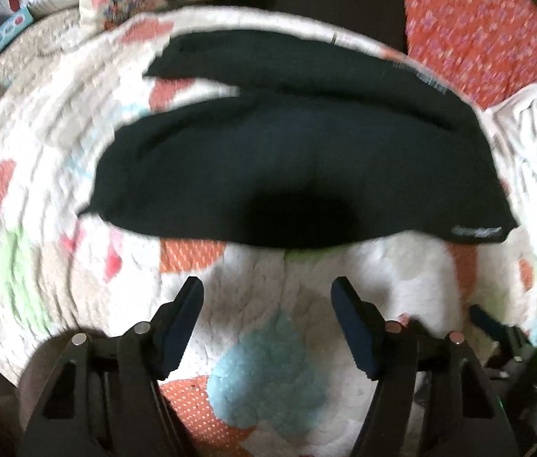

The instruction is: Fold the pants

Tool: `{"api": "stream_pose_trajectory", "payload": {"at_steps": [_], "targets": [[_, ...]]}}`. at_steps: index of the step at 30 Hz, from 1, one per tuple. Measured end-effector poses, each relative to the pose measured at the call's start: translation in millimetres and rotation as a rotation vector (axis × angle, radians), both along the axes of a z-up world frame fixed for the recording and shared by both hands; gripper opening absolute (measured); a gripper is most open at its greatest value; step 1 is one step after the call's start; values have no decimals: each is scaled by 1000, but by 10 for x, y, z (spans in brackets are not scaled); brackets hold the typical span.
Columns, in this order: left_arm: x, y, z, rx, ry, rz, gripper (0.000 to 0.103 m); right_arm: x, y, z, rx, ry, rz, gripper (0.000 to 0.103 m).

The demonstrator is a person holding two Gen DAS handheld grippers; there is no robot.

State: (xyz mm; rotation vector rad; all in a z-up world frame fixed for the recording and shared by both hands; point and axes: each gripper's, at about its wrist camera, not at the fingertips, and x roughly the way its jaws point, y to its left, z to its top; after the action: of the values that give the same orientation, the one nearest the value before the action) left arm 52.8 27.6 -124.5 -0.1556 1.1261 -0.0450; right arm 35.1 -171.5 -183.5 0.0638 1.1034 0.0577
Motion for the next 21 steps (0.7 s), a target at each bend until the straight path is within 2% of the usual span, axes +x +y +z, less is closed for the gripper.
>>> {"api": "stream_pose_trajectory", "payload": {"at_steps": [3,5,11,16,21], "targets": [[-5,70,252,21,-65,-9,69,26,-7,68,3,47,20,103],[29,155,405,26,-100,-16,69,26,-18,172,24,33,33,101],[561,474,552,-57,-65,-8,69,295,33,635,-17,-75,166,101],[1102,684,544,-38,-65,-18,69,987,-98,848,-23,-112,235,101],[1831,817,315,5,-63,-49,69,1886,-246,880,-67,-124,262,101]]}}
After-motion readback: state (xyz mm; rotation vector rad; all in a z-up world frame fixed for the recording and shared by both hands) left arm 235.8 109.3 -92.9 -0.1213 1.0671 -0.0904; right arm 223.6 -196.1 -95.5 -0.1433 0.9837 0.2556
